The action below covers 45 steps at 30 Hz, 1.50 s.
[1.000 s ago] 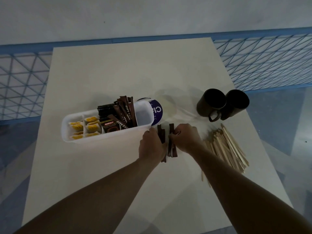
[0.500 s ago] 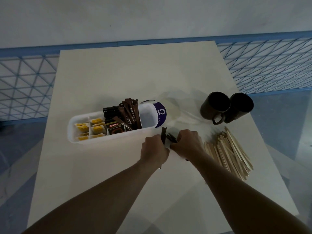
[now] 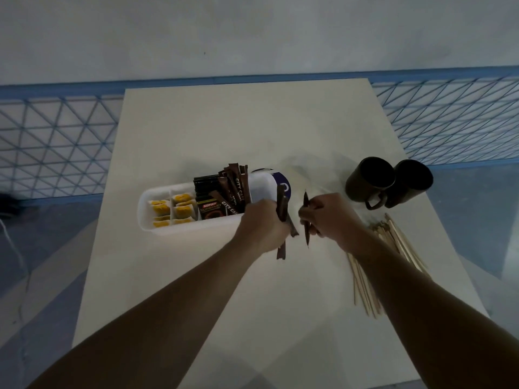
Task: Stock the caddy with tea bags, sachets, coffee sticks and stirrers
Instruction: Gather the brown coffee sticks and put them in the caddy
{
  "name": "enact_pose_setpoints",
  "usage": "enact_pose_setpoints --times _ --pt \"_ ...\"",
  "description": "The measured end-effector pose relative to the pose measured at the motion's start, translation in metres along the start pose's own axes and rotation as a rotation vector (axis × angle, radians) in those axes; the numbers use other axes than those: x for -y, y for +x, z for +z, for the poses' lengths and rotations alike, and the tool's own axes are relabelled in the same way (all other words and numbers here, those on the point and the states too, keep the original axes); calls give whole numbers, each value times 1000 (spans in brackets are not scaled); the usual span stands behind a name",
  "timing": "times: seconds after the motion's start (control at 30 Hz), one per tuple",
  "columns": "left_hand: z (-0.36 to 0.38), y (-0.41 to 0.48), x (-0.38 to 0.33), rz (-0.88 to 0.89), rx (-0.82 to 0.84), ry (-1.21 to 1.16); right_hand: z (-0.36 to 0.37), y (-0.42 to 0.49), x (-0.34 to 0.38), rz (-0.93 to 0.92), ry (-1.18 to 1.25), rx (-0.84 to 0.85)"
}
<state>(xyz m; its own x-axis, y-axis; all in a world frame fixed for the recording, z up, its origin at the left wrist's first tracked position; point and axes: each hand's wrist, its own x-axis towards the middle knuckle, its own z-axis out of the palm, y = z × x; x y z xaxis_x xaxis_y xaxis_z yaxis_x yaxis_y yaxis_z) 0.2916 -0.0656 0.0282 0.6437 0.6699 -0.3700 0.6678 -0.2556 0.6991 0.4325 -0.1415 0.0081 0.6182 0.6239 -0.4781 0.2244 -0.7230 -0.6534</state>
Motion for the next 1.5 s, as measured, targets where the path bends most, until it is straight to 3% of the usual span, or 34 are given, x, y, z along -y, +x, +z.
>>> enact_pose_setpoints --times 0.33,0.63,1.2,1.5 --pt "-52 7 14 -59 -216 13 23 10 12 4 -117 -111" --pt "-77 19 23 -49 -516 -6 42 26 17 1 -201 -166" --pt "-62 30 45 -51 -481 -5 59 46 26 27 -325 -145" --pt "-74 25 48 6 -545 -78 27 50 32 26 -240 -200"
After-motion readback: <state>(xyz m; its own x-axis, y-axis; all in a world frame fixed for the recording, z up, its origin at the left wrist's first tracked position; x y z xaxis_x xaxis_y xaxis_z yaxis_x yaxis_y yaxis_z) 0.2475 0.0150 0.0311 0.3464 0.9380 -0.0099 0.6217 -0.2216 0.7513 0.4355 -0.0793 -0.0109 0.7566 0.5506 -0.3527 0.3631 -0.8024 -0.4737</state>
